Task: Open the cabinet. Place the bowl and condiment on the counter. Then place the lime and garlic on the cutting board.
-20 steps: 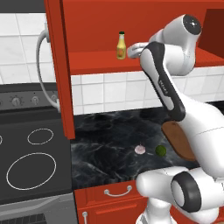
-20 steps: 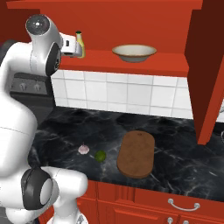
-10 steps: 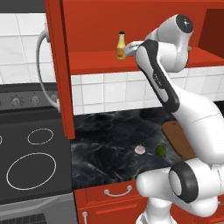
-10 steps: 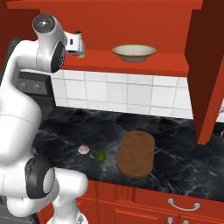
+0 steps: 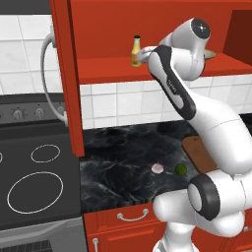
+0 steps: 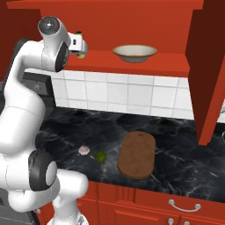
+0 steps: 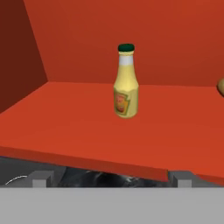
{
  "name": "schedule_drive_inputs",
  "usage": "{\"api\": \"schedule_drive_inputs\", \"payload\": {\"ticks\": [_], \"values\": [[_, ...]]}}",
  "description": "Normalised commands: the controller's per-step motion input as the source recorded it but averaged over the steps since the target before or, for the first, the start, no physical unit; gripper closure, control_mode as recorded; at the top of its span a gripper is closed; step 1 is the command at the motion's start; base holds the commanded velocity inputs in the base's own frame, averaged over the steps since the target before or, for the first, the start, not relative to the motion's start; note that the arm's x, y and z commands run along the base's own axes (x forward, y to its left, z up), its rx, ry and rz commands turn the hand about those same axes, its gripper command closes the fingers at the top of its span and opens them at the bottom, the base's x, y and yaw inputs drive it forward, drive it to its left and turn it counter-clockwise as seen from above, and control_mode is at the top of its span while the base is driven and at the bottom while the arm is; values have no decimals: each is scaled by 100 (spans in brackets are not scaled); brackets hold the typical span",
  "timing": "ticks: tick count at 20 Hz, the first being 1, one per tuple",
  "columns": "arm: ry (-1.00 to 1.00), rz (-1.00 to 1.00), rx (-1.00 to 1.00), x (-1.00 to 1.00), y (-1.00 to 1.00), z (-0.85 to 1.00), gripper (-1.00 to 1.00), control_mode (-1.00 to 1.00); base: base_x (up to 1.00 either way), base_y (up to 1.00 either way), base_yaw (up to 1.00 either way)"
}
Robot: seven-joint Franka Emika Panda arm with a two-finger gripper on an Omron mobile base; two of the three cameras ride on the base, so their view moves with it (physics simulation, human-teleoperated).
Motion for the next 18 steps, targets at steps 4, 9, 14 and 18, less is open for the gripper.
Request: {"api": "schedule_drive_inputs", "payload": {"ticks": [4,9,14,18], "values": [[-4,0,0,26,4,-5,-100,-100,0,0,0],[-1,0,0,23,1,-3,-100,-100,0,0,0],[0,0,0,23,0,0,-100,-100,0,0,0],[0,0,0,26,1,0,-100,-100,0,0,0]]}}
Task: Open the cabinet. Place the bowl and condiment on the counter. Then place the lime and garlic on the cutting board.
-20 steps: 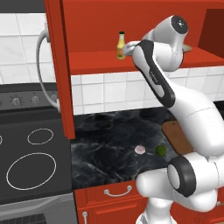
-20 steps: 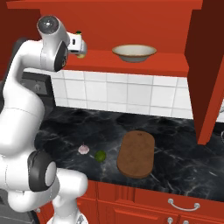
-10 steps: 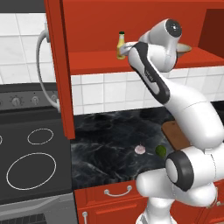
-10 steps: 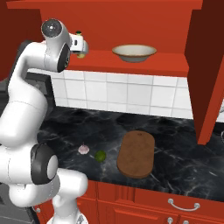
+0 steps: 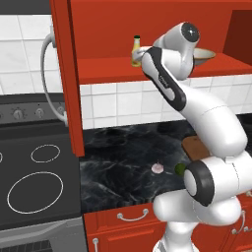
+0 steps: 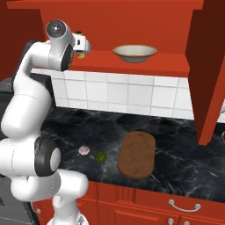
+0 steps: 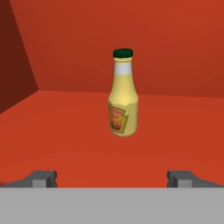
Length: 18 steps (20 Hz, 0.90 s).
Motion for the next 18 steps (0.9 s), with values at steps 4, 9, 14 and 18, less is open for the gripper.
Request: {"api": "schedule_drive_inputs", "payload": {"ticks": [4,9,14,18], "values": [[0,-1,0,23,1,0,-100,-100,0,0,0],[0,-1,0,23,4,0,-100,-100,0,0,0],[0,-2,0,20,10,0,-100,-100,0,0,0],[0,-2,0,19,0,0,-100,-100,0,0,0]]}}
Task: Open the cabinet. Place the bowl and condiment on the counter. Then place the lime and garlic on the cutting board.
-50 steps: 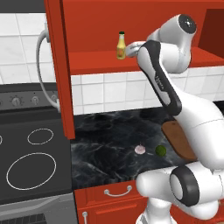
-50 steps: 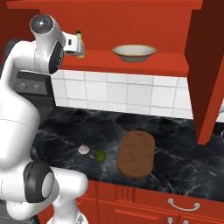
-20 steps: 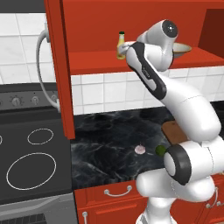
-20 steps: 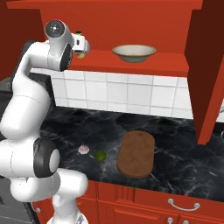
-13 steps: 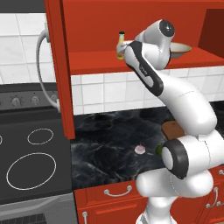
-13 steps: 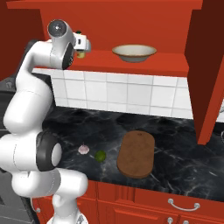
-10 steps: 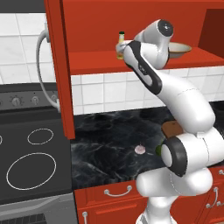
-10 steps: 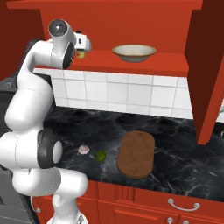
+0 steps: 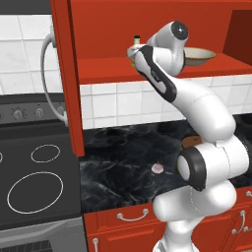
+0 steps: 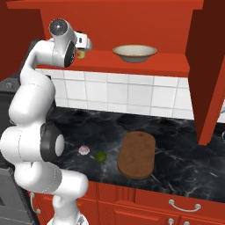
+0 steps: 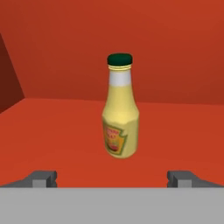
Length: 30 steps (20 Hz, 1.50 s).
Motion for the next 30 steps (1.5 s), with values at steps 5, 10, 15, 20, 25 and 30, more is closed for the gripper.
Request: {"api": "schedule_drive_inputs", "payload": {"ticks": [5,10,15,20,25,30], "values": [[0,-2,0,14,0,0,-100,-100,0,0,0],[0,-2,0,16,0,-1,-100,-100,0,0,0],[0,-1,0,14,0,-1,-100,-100,0,0,0],[0,-1,0,14,5,0,-100,-100,0,0,0],[0,-1,0,12,2,-3,-100,-100,0,0,0],[0,0,0,20,3,-8,-100,-100,0,0,0]]}}
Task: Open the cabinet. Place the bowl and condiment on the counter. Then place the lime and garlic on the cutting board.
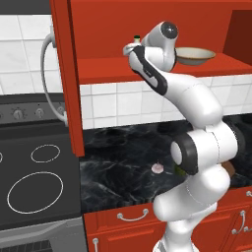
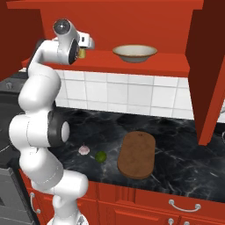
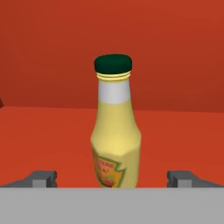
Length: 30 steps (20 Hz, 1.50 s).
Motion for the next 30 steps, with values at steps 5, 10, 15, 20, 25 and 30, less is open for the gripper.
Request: {"api": "schedule_drive_inputs", "payload": {"ticks": [5,10,15,20,25,30], "values": [[0,0,0,20,0,-10,-100,-100,0,0,0],[-1,0,0,16,1,-5,-100,-100,0,0,0],[0,0,0,17,6,0,-100,-100,0,0,0],[0,0,0,16,9,0,-100,-100,0,0,0],[0,0,0,11,1,0,-100,-100,0,0,0],[0,0,0,4,0,0,100,-100,0,0,0]]}}
